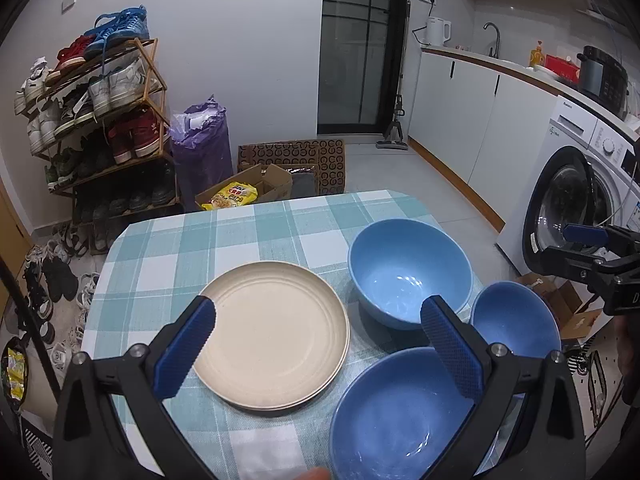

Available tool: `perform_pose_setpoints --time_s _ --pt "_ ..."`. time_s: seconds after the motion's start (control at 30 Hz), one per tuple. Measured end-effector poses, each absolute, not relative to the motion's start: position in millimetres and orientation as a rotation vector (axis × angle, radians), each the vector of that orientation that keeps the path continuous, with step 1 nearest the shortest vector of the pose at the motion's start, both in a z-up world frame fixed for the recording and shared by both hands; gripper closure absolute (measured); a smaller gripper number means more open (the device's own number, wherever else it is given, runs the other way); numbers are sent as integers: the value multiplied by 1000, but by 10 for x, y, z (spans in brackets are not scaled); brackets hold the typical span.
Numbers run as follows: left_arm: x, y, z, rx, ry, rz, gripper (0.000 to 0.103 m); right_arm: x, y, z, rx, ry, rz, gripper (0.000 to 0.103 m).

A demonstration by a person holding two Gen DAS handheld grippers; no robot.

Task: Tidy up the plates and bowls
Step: 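Move both tools toward the large light blue bowl rim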

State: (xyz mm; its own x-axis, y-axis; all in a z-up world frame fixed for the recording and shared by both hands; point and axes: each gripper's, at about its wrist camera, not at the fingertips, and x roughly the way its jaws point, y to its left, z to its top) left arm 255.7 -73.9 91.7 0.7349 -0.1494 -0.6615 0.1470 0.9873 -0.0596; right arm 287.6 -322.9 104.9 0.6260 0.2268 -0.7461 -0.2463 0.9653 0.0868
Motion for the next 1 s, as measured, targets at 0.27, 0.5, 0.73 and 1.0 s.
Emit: perform_pose_setpoints --time_s 0.27,0.5,0.73,1.0 --pt "2735 -863 895 9 737 -172 0 2980 -3356 967 -10 860 248 1" --pt "2907 -971 808 17 759 -177 0 3061 -3393 885 0 877 237 1" --pt "3028 -1009 698 28 779 -178 0 3171 -3423 791 19 894 228 1" --pt "3202 -1092 584 38 804 -183 0 3311 -3424 628 27 927 222 1"
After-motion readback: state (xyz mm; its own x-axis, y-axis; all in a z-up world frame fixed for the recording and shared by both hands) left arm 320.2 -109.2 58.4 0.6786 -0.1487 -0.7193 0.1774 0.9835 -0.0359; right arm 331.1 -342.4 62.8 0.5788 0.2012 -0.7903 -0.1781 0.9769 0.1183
